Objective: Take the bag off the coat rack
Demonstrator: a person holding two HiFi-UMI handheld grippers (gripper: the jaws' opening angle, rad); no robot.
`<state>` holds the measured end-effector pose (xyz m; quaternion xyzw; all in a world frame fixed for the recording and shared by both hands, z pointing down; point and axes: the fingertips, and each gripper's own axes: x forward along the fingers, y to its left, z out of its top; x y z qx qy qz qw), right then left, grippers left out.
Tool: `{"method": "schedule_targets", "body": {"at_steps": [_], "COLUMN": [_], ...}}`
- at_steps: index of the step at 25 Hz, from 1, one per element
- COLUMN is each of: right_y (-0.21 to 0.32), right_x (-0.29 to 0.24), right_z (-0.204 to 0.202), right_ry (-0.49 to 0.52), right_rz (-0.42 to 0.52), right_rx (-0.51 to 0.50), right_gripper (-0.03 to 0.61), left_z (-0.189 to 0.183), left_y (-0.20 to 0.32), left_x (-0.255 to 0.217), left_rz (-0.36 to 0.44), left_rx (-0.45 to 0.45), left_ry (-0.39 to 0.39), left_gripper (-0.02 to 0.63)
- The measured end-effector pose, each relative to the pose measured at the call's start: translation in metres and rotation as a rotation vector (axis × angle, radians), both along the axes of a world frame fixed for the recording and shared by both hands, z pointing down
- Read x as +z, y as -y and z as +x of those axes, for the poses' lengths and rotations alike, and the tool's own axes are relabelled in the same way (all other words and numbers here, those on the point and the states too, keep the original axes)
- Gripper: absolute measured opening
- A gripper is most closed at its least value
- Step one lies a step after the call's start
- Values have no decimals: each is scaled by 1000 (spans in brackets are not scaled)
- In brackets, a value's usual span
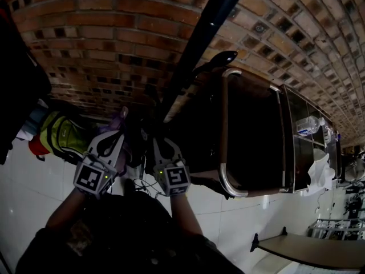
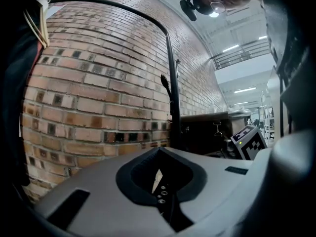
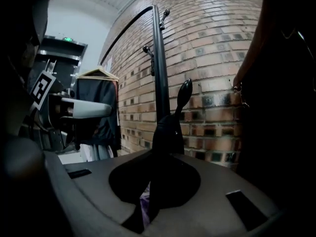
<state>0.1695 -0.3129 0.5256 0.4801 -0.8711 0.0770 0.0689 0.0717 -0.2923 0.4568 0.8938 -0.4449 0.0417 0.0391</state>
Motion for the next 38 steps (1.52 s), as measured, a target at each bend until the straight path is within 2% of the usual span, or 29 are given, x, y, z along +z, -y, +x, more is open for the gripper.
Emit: {"method": "schedule_targets", "body": {"at_steps": [2,10,14,17,19,25,33,38], "right_y": [-5,-16,-11,-6,-3,5,7,6], "right_x": [-9,-39,-64,-75,-77,-88,-150,-193], "right_z": [-4,-11,-6,-4,-5,-4,1,16], "right_ry": [66,192,237,232,227,336,328,368], "right_rz": [-10,-43,3,28,28,2,151,258], "right_rx": [-12,-111,-80,-58,-60,-53,-43,-26], "right_gripper": [14,14,12,12,12,12,11,11], "left_z": [-2,-8,-7,-7,-9,-15,-18,-22], "left_y": [-1,3,8,10,12,18,24,23], "left_x": [-1,1,-1,-2,-3,-5,-14,-22], "left_rz": [-2,-16,-16,-13,-13,-15,-9,12], "left_rx": [-2,-9,-3,-3,-5,-13,-21,-12], "left_ry": [-6,-16,-19,-25,-28,-30,-43,-51], "left_gripper": [40,40,40,40,40,40,40,40]}}
